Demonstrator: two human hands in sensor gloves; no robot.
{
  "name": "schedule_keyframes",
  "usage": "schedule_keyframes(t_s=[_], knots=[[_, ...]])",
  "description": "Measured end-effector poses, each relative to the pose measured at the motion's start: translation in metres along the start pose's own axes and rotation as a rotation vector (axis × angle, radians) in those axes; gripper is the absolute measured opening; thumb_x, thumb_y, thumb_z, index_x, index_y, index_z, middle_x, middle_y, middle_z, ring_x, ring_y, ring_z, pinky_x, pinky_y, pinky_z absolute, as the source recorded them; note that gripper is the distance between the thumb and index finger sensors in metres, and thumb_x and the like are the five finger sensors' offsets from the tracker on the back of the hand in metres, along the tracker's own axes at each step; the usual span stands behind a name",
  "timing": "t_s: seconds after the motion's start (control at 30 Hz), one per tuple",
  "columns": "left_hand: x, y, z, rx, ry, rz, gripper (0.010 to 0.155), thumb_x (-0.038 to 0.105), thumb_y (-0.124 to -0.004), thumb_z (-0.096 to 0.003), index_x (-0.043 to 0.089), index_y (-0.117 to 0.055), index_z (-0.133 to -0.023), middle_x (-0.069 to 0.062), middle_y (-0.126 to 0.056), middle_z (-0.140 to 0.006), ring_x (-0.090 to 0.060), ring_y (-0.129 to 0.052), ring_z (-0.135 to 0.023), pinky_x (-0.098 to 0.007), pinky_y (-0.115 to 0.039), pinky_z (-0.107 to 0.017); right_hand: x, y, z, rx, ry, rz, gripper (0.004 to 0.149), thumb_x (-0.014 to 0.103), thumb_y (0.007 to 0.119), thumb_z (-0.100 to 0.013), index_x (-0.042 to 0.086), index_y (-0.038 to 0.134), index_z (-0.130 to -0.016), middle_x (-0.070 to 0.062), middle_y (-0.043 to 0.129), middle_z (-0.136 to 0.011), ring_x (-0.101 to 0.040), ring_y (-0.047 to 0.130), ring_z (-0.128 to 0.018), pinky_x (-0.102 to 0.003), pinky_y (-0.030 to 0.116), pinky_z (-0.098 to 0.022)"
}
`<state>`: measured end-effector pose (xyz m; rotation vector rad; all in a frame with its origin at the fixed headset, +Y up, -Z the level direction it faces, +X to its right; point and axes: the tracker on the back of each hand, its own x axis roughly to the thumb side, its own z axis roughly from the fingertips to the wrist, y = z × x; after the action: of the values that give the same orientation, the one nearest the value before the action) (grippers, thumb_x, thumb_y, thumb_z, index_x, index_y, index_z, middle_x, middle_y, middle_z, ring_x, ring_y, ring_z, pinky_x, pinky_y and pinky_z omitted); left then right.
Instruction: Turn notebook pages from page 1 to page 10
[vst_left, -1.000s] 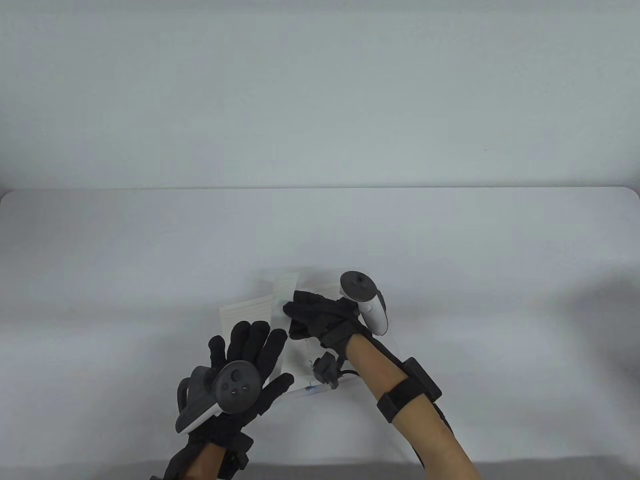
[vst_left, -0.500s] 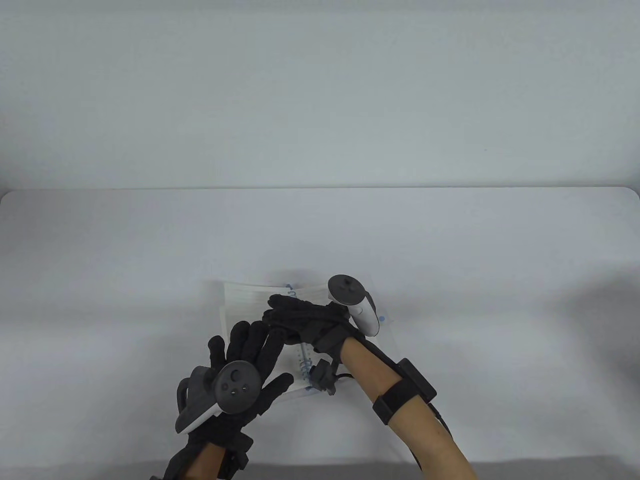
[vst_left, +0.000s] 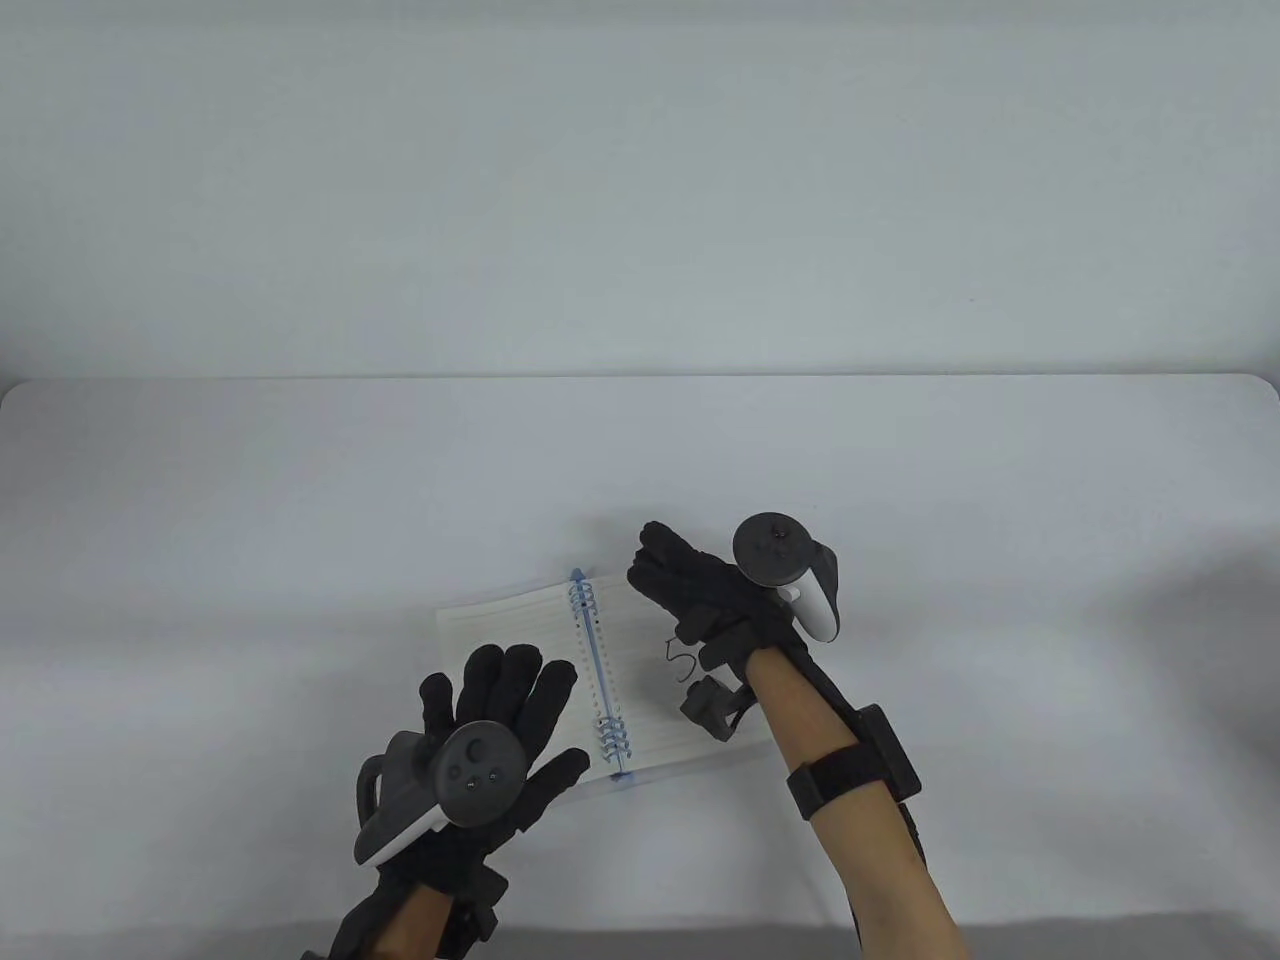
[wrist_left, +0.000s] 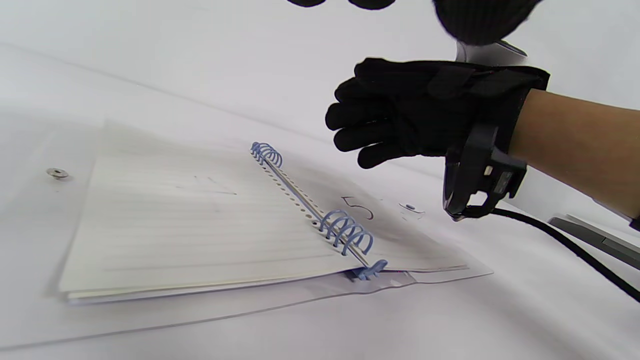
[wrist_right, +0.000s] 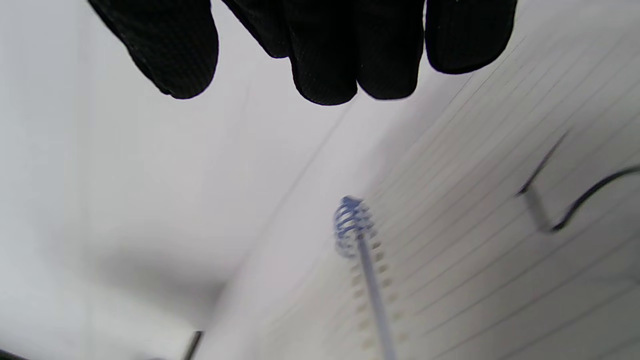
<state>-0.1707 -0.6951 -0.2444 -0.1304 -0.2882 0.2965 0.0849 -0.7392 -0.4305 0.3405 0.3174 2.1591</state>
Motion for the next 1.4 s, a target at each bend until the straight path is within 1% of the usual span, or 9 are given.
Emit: schedule_keyframes(t_s=[0.17,0.33,0.47,0.63,0.87,1.0,1.13,1.3,1.4], knots=[[0.001,0.0,0.0,-0.005,0.002,-0.004,0.077,0.066,-0.053,-0.0583,0.041,-0.016,-0.122,0.001,-0.015,-0.132,-0.033,-0.009,-0.122,-0.059,-0.003,-0.08,-0.011,0.0,-0.001,-0.026,0.055,0.315,0.076,0.045,0.078,-0.057,0.011,0.043,-0.114,-0.013,0.059,-0.113,-0.042,0.044,-0.103,-0.062,0.049,-0.068],[0.001,0.0,-0.001,-0.006,0.004,-0.003,0.077,0.066,-0.053,-0.0583,0.041,-0.017,-0.122,0.001,-0.015,-0.132,-0.033,-0.009,-0.122,-0.059,-0.003,-0.08,-0.022,0.006,-0.003,0.032,0.117,0.533,0.076,0.044,0.078,-0.057,0.014,0.039,-0.115,-0.012,0.047,-0.118,-0.04,0.03,-0.105,-0.064,0.041,-0.069],[0.001,0.0,-0.001,-0.006,0.003,-0.005,0.077,0.066,-0.053,-0.0583,0.041,-0.017,-0.122,0.0,-0.015,-0.132,-0.033,-0.009,-0.122,-0.059,-0.003,-0.08,-0.029,0.011,-0.005,0.1,0.169,0.62,0.078,0.044,0.077,-0.058,0.016,0.033,-0.116,-0.01,0.04,-0.12,-0.039,0.021,-0.105,-0.064,0.036,-0.07],[0.001,0.0,-0.001,-0.009,0.002,-0.006,0.077,0.066,-0.053,-0.0583,0.041,-0.017,-0.122,0.0,-0.015,-0.132,-0.033,-0.009,-0.122,-0.059,-0.003,-0.08,-0.032,0.017,-0.008,0.158,0.203,0.65,0.076,0.041,0.078,-0.059,0.016,0.032,-0.115,-0.009,0.041,-0.119,-0.038,0.021,-0.105,-0.064,0.035,-0.07],[0.001,0.0,-0.001,-0.008,0.001,-0.006,0.077,0.066,-0.053,-0.0583,0.041,-0.017,-0.122,0.001,-0.015,-0.132,-0.033,-0.009,-0.122,-0.059,-0.003,-0.08,-0.027,0.021,-0.007,0.116,0.171,0.726,0.075,0.038,0.082,-0.056,0.017,0.039,-0.114,-0.007,0.052,-0.116,-0.036,0.031,-0.106,-0.064,0.037,-0.07],[0.002,0.0,-0.001,-0.008,0.001,-0.007,0.077,0.066,-0.053,-0.0582,0.041,-0.016,-0.122,0.001,-0.015,-0.132,-0.033,-0.009,-0.122,-0.059,-0.003,-0.08,-0.022,0.015,-0.006,0.105,0.145,0.646,0.072,0.032,0.083,-0.055,0.016,0.043,-0.113,-0.006,0.063,-0.113,-0.035,0.039,-0.105,-0.064,0.039,-0.07],[0.001,-0.001,-0.001,-0.009,0.001,-0.005,0.077,0.066,-0.053,-0.0583,0.041,-0.017,-0.122,0.001,-0.015,-0.132,-0.033,-0.009,-0.122,-0.059,-0.002,-0.08,-0.018,0.004,-0.006,0.133,0.116,0.364,0.07,0.028,0.082,-0.057,0.014,0.043,-0.113,-0.009,0.066,-0.111,-0.042,0.05,-0.102,-0.065,0.045,-0.068],[0.002,-0.001,-0.001,-0.012,-0.001,-0.005,0.077,0.066,-0.053,-0.0583,0.041,-0.017,-0.122,0.001,-0.015,-0.132,-0.033,-0.009,-0.122,-0.059,-0.002,-0.08,-0.013,-0.003,-0.004,0.166,0.085,0.164,0.072,0.029,0.08,-0.058,0.012,0.038,-0.114,-0.012,0.057,-0.114,-0.046,0.07,-0.093,-0.064,0.057,-0.064],[0.002,0.0,0.0,-0.01,-0.003,-0.006,0.077,0.066,-0.053,-0.0583,0.041,-0.017,-0.122,0.001,-0.015,-0.132,-0.033,-0.009,-0.122,-0.059,-0.003,-0.08,-0.011,-0.004,-0.003,0.214,0.075,0.016,0.079,0.03,0.079,-0.059,0.01,0.027,-0.114,-0.017,0.038,-0.117,-0.048,0.071,-0.092,-0.061,0.061,-0.063]])
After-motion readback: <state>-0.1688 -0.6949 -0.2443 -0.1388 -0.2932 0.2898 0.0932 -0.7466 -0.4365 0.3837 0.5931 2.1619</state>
